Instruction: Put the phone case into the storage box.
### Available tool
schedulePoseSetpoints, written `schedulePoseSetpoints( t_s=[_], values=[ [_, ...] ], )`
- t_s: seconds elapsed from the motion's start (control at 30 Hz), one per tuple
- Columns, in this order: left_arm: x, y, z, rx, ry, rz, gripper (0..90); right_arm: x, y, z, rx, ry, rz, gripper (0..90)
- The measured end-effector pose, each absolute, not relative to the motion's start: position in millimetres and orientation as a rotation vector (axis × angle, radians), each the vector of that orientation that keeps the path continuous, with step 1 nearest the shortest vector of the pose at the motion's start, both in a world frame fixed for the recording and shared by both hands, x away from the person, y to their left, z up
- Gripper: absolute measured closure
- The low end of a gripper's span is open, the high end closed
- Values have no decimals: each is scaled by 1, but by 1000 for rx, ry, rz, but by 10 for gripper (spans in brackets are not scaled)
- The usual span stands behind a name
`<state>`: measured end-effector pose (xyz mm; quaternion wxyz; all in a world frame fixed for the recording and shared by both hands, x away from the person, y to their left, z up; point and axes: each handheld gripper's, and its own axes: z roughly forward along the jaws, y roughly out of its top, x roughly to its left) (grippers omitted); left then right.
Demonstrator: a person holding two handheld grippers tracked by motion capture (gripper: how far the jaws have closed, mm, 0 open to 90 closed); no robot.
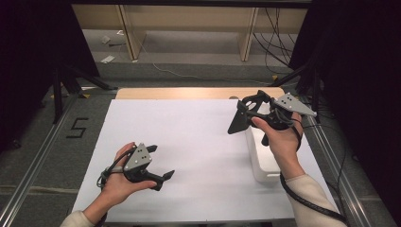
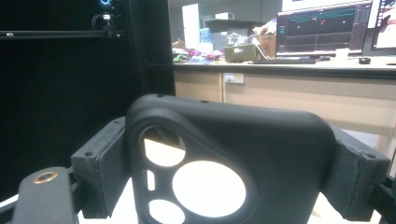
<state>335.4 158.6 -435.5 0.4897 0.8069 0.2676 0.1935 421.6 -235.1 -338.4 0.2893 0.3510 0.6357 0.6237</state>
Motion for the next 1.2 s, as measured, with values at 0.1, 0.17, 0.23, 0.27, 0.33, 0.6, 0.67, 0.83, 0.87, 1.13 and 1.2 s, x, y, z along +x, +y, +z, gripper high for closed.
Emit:
schedulePoseSetpoints(
  t_s=[0.1, 0.17, 0.23, 0.27, 0.33, 0.6, 0.67, 0.83, 0.87, 1.13, 1.2],
  values=[
    [335, 159, -436, 1961, 649, 469, 0, 422, -236, -338, 937, 1693, 1663, 159],
    [335, 159, -436, 1961, 650, 469, 0, 422, -237, -338, 935, 1689, 1662, 158],
    [335, 159, -436, 1960, 650, 468, 0, 422, -238, -338, 939, 1692, 1659, 159],
    [335, 159, -435, 1960, 651, 469, 0, 422, -238, -337, 938, 1689, 1659, 159],
    [335, 159, -435, 1960, 650, 468, 0, 422, -239, -337, 942, 1686, 1659, 158],
    [336, 159, -435, 1961, 649, 469, 0, 423, -241, -337, 947, 1680, 1655, 159],
    [336, 159, -435, 1961, 650, 469, 0, 424, -242, -337, 945, 1677, 1654, 159],
    [335, 159, -435, 1961, 651, 468, 0, 424, -244, -337, 948, 1676, 1645, 159],
    [335, 159, -435, 1961, 649, 468, 0, 424, -244, -337, 950, 1676, 1644, 159],
    [336, 159, -435, 1962, 650, 467, 0, 424, -248, -336, 957, 1664, 1635, 159],
    [336, 159, -435, 1961, 649, 468, 0, 425, -250, -335, 960, 1660, 1629, 159]
  ],
)
